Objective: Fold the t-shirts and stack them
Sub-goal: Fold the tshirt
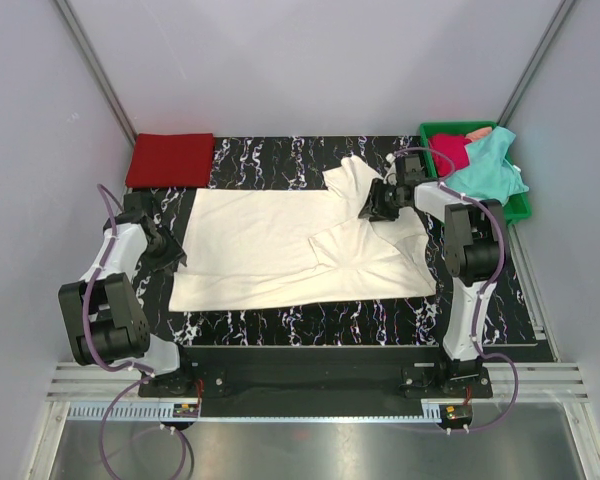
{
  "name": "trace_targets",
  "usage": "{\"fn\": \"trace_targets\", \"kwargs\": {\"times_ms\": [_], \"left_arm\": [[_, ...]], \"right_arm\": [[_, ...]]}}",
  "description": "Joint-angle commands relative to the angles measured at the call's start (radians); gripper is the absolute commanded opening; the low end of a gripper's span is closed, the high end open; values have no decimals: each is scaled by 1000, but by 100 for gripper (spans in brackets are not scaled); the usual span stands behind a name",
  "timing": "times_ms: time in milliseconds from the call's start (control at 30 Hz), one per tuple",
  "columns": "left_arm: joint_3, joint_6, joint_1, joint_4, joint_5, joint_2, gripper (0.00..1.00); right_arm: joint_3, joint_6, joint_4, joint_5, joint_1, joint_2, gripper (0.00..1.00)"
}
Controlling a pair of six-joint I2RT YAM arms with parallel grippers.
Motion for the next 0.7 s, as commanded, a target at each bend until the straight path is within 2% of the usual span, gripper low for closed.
{"fn": "trace_targets", "kwargs": {"times_ms": [0, 200, 267, 367, 533, 667], "left_arm": [[7, 18, 1, 7, -30, 2, 47], [8, 10, -1, 0, -36, 16, 47], [10, 10, -1, 0, -71, 17, 47], [8, 12, -1, -2, -95, 20, 48], [26, 18, -1, -23, -143, 55, 59], [48, 33, -2, -34, -146, 106, 59]], "right_arm": [[-31, 7, 6, -27, 20, -51, 47], [-12, 2, 0, -22, 23, -41, 38], [-1, 1, -2, -19, 23, -40, 29], [19, 2, -23, -19, 25, -40, 23], [13, 16, -40, -5, 28, -83, 9], [27, 36, -65, -10, 31, -135, 8]]}}
